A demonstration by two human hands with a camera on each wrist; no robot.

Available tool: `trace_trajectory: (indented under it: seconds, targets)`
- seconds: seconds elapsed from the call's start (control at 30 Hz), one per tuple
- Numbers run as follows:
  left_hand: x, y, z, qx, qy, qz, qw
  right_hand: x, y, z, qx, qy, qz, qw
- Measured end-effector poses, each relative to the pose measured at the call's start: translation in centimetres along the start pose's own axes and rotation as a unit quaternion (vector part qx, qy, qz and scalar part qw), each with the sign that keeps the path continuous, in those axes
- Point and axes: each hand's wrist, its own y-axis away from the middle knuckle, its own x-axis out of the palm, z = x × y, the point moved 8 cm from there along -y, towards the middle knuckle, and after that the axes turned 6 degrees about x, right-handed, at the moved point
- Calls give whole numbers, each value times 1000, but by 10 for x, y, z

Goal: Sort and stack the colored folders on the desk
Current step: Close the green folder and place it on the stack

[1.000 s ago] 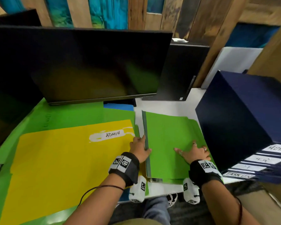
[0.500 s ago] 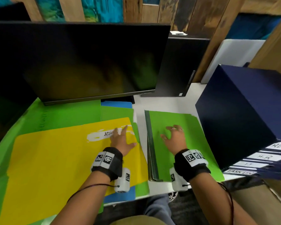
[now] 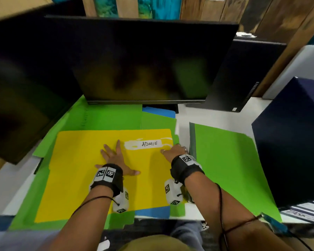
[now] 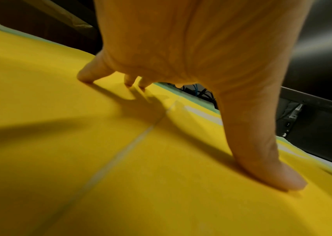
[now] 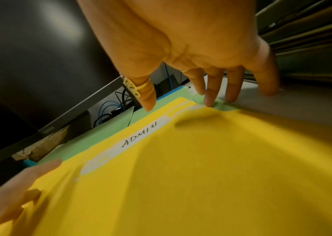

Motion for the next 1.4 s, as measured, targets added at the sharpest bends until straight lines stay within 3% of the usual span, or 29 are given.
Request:
trace_trajectory:
  seconds: [0.23,0.47,0.6,0.7,0.83,1.03,1.17,1.27,1.4]
  targets:
    - [-3,9,0,-2,7,12,1000,7,1,6,8,-7,34,999]
    - [-1,14,-1,0,11,14,1000,3,3,1,35,-93,-4,995]
    - [-2,15,4,-13,37,-3,999,-13,8,2,33,-243,-98,965]
    - [-10,14,9,-33,63,-21,997,-13,12,9,-14,-347,-86,934]
    - [-32,23,10,-33,148,-72,986,-22,18,15,-73,-383,-97,916]
    - [-75,43,2,-14,227,-153,962,-50,41,30,-196,-528,-56,824]
    - [-97,60,-17,47,298,-176,937,-81,66,40,-283,-545,-51,787]
    - [-111,74,-24,64,311,-196,928,-105,78,35,-292,-597,-37,746]
    - [-141,97,-42,122,333,-228,907,-135,79,27,-288,-686,-8,668]
